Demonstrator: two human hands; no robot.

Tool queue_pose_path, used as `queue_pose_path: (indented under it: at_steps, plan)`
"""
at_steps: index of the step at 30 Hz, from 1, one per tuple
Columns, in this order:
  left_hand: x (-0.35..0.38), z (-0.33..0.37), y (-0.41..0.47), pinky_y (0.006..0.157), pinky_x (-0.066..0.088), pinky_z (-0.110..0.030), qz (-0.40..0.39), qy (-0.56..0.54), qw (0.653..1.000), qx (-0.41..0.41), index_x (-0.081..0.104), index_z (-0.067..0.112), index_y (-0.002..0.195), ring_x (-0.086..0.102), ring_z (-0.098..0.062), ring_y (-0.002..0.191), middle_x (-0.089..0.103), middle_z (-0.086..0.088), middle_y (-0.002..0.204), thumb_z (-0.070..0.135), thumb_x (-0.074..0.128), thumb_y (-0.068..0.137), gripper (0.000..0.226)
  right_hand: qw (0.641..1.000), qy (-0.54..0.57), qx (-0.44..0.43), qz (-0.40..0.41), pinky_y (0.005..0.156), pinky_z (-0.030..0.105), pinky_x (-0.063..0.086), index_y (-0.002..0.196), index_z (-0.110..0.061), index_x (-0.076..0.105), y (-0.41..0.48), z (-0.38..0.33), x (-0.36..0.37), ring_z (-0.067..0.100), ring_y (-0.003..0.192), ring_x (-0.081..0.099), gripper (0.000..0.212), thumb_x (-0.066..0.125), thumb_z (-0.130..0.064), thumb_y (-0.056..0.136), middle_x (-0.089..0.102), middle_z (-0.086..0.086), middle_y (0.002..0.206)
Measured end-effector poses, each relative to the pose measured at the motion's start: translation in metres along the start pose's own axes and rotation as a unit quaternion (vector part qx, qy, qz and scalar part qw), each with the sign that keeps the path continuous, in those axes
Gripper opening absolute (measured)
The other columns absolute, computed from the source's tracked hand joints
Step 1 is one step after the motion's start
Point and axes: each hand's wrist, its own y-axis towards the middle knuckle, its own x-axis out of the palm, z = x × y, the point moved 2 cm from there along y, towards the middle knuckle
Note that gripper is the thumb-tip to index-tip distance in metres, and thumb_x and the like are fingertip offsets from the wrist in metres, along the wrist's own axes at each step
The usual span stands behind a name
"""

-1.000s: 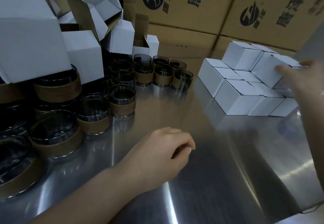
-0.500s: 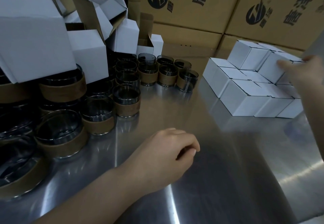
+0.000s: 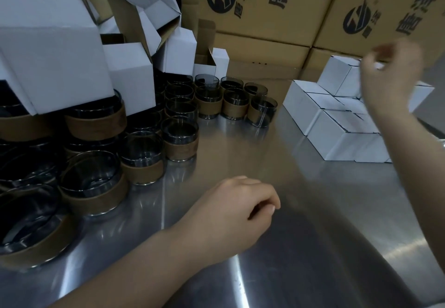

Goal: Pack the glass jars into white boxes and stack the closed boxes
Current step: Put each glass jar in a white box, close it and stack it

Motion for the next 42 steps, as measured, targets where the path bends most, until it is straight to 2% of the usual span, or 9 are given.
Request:
queue_pose_path:
  at_steps: [5,11,16,18,21,25,30,36,42]
  plan:
    - [0.000,-0.001,0.000,0.081,0.042,-0.025,0.004,-0.001,1.000,-0.004,0.068,0.023,0.096,0.052,-0.004,0.090,0.064,0.012,0.087,0.020,0.054,0.094,0.014,0.954,0.189,-0.094,-0.212,0.079,0.017,0.044,0.109,-0.014,0.063,-0.057,-0.111,0.027,0.001,0.082,0.052,0.024,0.054,-0.014,0.087,0.059,-0.009,0.094]
    - [-0.002,-0.002,0.000,0.083,0.045,-0.030,-0.004,-0.005,1.000,-0.012,0.068,0.023,0.101,0.053,-0.003,0.092,0.066,0.011,0.093,0.021,0.053,0.094,0.016,0.827,0.315,-0.159,-0.437,0.095,0.016,0.044,0.134,-0.026,0.055,-0.119,-0.214,0.057,0.007,0.115,0.052,0.037,0.057,-0.025,0.097,0.053,-0.012,0.130]
    - [-0.003,-0.002,0.002,0.084,0.047,-0.033,-0.017,-0.019,1.000,-0.013,0.068,0.017,0.102,0.058,-0.013,0.098,0.068,0.004,0.099,0.018,0.052,0.094,0.018,0.808,0.307,-0.184,-0.467,0.113,0.028,0.028,0.145,-0.015,0.045,-0.133,-0.264,0.079,0.014,0.138,0.032,0.044,0.048,-0.026,0.103,0.046,0.004,0.144]
    - [-0.003,-0.002,0.001,0.081,0.048,-0.036,-0.023,-0.018,0.999,-0.014,0.067,0.012,0.099,0.058,-0.019,0.096,0.066,-0.001,0.098,0.019,0.051,0.094,0.018,0.815,0.304,-0.157,-0.468,0.096,0.017,0.033,0.118,-0.019,0.061,-0.136,-0.273,0.084,0.013,0.122,0.043,0.022,0.047,-0.025,0.103,0.055,0.001,0.120]
    - [-0.005,-0.002,0.000,0.076,0.047,-0.038,-0.022,-0.010,1.000,-0.016,0.064,0.008,0.094,0.056,-0.022,0.091,0.063,-0.004,0.094,0.019,0.050,0.093,0.018,0.837,0.304,-0.132,-0.435,0.066,0.016,0.031,0.071,-0.016,0.044,-0.135,-0.277,0.085,0.008,0.083,0.044,0.031,0.046,-0.018,0.102,0.043,-0.005,0.080]
    - [-0.004,-0.002,0.001,0.080,0.048,-0.038,-0.024,-0.013,1.000,-0.006,0.065,0.009,0.097,0.058,-0.020,0.094,0.065,-0.002,0.097,0.018,0.050,0.094,0.018,0.843,0.323,-0.112,-0.415,0.078,0.027,0.038,0.099,0.011,0.060,-0.132,-0.267,0.081,0.021,0.094,0.053,0.032,0.044,-0.016,0.103,0.061,0.018,0.101]
    - [-0.003,-0.003,0.002,0.086,0.047,-0.034,-0.002,-0.014,1.000,0.003,0.068,0.017,0.103,0.060,-0.012,0.099,0.068,0.006,0.101,0.018,0.052,0.094,0.018,0.848,0.332,-0.105,-0.398,0.089,0.010,0.031,0.131,-0.005,0.059,-0.124,-0.250,0.066,0.010,0.123,0.046,0.035,0.040,-0.017,0.105,0.057,0.007,0.136]
    - [-0.014,0.003,0.000,0.069,0.049,-0.037,0.136,0.006,0.990,0.042,0.066,0.016,0.090,0.059,-0.014,0.077,0.065,0.006,0.082,0.019,0.054,0.090,0.013,0.844,0.396,-0.048,-0.357,0.108,0.034,0.041,0.135,-0.011,0.056,-0.111,-0.217,0.056,0.011,0.127,0.047,0.036,0.037,-0.019,0.105,0.056,0.002,0.137]
    - [-0.034,0.007,-0.003,0.080,0.048,-0.035,0.355,0.041,0.930,0.081,0.068,0.005,0.102,0.060,-0.021,0.091,0.064,-0.004,0.097,0.003,0.051,0.086,0.024,0.798,0.535,0.062,-0.271,0.100,0.042,0.050,0.102,-0.020,0.074,-0.107,-0.183,0.052,0.021,0.112,0.062,0.030,0.044,-0.020,0.097,0.071,0.004,0.114]
